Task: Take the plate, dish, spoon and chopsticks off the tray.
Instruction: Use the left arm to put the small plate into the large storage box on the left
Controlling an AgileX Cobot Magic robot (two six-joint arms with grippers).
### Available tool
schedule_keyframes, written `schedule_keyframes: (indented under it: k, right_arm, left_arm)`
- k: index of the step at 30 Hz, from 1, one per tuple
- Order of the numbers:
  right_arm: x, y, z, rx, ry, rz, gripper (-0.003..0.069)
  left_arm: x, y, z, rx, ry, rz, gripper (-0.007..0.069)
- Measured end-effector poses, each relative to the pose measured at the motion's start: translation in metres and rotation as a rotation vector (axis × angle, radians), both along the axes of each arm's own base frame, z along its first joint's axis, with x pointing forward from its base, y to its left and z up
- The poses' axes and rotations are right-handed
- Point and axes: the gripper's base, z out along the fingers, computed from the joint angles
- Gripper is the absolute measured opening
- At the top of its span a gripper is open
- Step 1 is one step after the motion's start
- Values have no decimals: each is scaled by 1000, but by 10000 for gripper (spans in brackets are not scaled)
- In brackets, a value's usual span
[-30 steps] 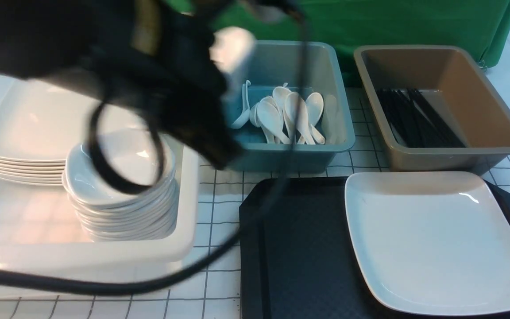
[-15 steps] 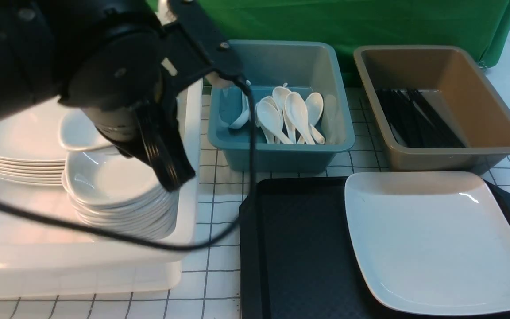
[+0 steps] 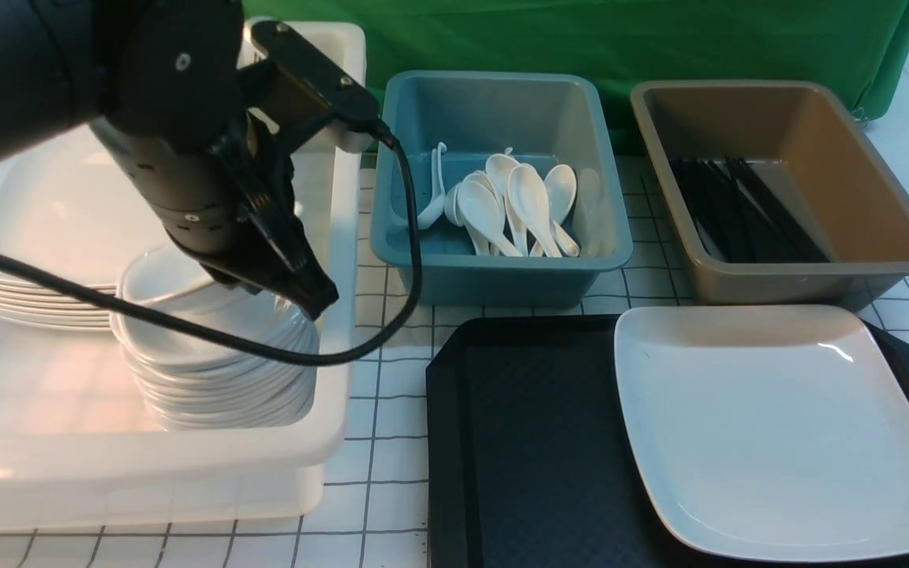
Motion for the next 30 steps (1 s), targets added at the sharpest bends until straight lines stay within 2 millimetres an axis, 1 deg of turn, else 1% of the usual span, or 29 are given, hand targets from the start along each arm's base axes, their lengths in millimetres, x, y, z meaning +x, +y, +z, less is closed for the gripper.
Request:
schedule_keyframes:
  k: [5,8,11,13,15,16,17,18,20,21,22,23,24,26,27,29,30]
  right_arm:
    - [0,0,0,0,0,0,239]
    - [0,0,0,0,0,0,239]
    - [0,0,0,0,0,0,239]
    - [0,0,0,0,0,0,239]
    - [0,0,0,0,0,0,239]
    - [0,0,0,0,0,0,239]
    - [0,0,0,0,0,0,239]
    - [0,0,0,0,0,0,239]
    - [0,0,0,0,0,0,239]
    - [0,0,0,0,0,0,239]
    - [0,0,0,0,0,0,239]
    - [0,0,0,0,0,0,239]
    - [0,0,0,0,0,0,239]
    - [0,0,0,0,0,0,239]
    - [0,0,0,0,0,0,239]
    - [0,0,0,0,0,0,239]
    - [0,0,0,0,0,0,239]
  left_arm:
    - [6,-3,-15,34,41,-17,9]
    - [7,-4,-17,38,47,-20,25]
    - [7,-4,-17,39,46,-20,57]
    - [7,-4,-17,40,48,-20,125]
    - [7,-4,-17,40,49,-20,167]
    - [7,-4,-17,41,51,-18,206]
    - [7,-4,-17,42,52,-18,206]
    - [6,-3,-18,45,55,-15,254]
    - [4,-2,-18,60,77,-5,328]
    - [4,-1,-18,63,79,-4,340]
    - [2,1,-18,79,103,5,386]
    - [2,1,-18,79,103,5,392]
    - [-1,2,-16,82,108,10,434]
    - [-4,4,-11,74,99,11,465]
    - [-5,4,-10,72,95,11,468]
    - [-10,7,0,54,69,12,484]
    - [-11,8,1,53,67,12,485]
